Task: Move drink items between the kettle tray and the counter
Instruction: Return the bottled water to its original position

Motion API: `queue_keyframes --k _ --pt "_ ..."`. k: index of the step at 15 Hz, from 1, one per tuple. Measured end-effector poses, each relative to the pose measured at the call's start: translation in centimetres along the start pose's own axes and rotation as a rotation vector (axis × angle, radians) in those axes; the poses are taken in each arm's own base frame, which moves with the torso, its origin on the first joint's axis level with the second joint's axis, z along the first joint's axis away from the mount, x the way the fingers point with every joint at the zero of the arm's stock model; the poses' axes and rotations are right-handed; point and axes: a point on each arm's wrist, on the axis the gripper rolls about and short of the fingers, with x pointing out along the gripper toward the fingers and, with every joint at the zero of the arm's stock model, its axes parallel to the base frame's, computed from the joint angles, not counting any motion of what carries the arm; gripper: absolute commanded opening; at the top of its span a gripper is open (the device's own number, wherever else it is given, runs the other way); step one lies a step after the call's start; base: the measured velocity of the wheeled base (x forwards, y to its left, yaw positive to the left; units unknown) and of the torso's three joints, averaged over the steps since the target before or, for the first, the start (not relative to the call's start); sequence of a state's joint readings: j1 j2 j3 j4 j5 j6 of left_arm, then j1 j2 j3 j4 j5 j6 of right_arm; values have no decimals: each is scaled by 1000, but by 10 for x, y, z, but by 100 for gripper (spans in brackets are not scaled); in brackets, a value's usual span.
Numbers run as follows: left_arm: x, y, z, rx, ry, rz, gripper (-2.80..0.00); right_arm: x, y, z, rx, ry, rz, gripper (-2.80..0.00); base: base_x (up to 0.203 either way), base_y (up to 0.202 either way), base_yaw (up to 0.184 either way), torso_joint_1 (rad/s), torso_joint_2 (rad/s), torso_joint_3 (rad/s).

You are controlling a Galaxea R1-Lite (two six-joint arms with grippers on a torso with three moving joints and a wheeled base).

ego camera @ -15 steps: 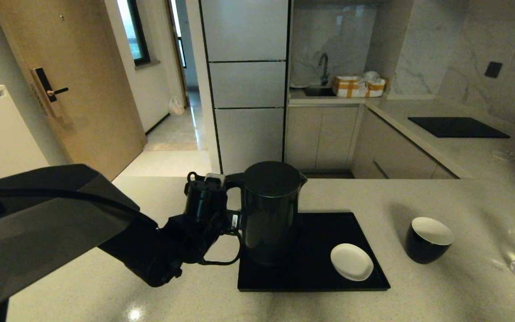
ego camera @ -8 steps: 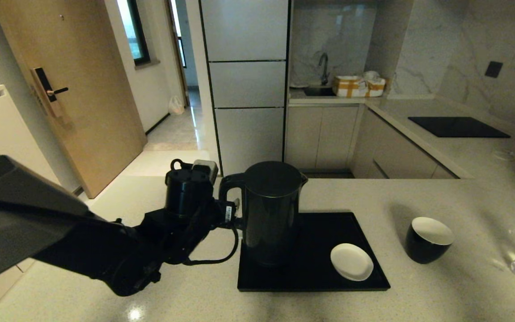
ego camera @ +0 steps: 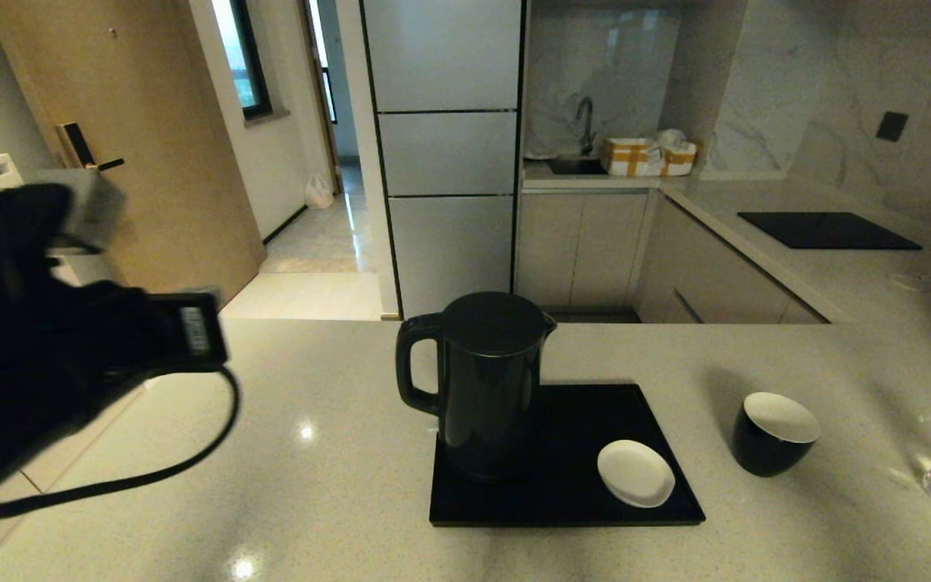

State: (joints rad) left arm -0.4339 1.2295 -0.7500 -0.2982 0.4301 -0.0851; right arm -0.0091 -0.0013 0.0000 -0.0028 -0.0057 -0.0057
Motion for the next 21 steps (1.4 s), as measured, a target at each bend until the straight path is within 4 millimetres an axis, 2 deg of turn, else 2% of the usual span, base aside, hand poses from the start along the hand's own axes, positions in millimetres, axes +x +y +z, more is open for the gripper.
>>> queue_keyframes --k 2,4,6,8,9,10,11,12,13,17,19,21 --pt "-49 36 4 -19 1 102 -280 0 0 0 0 0 0 -280 0 0 0 0 0 0" --pt "-87 57 -1 -25 35 161 -280 0 0 0 0 0 0 -280 0 0 0 0 0 0" --pt "-138 72 -8 -46 36 180 -280 0 0 0 0 0 0 -280 0 0 0 0 0 0" --pt "-203 82 -30 -69 7 187 -280 0 0 0 0 0 0 -280 0 0 0 0 0 0" --pt "-231 83 -48 -75 1 177 -280 0 0 0 0 0 -1 -280 0 0 0 0 0 0" --pt "-253 83 -69 -80 -7 156 -280 0 0 0 0 0 0 -280 0 0 0 0 0 0" --pt "-266 81 -88 -80 -25 130 -280 0 0 0 0 0 0 -280 0 0 0 0 0 0" --pt "-267 79 -104 -71 -45 110 -280 0 0 0 0 0 0 -280 0 0 0 0 0 0" --pt "-257 78 -119 -48 -56 95 -280 0 0 0 0 0 0 -280 0 0 0 0 0 0" --pt "-188 75 -178 60 -115 59 -280 0 0 0 0 0 0 -280 0 0 0 0 0 0" --pt "-172 74 -194 49 -180 23 -280 0 0 0 0 0 0 -280 0 0 0 0 0 0" --pt "-168 73 -201 26 -178 -4 -280 0 0 0 0 0 0 -280 0 0 0 0 0 0"
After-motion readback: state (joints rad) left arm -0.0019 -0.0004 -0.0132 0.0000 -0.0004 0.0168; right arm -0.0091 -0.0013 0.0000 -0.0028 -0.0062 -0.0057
